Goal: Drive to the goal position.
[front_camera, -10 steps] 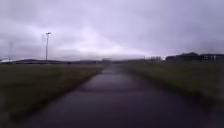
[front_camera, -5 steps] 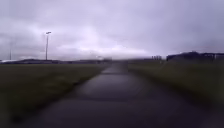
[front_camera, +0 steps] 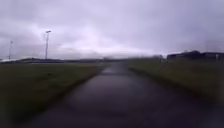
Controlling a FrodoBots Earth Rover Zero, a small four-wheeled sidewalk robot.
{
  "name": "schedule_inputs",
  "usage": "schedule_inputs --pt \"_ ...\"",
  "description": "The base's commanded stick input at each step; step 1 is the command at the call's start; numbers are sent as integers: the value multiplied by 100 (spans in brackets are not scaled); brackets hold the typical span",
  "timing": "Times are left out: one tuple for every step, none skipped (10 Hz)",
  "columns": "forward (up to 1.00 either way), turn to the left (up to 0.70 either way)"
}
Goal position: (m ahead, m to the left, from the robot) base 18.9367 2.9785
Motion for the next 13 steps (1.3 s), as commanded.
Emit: schedule_inputs --pt "100 -24" --pt "100 -11" --pt "100 0" --pt "100 0" --pt "100 0" --pt "100 0" --pt "99 0" --pt "98 0" --pt "97 0" --pt "97 0" --pt "97 0" --pt "97 0" --pt "97 0"
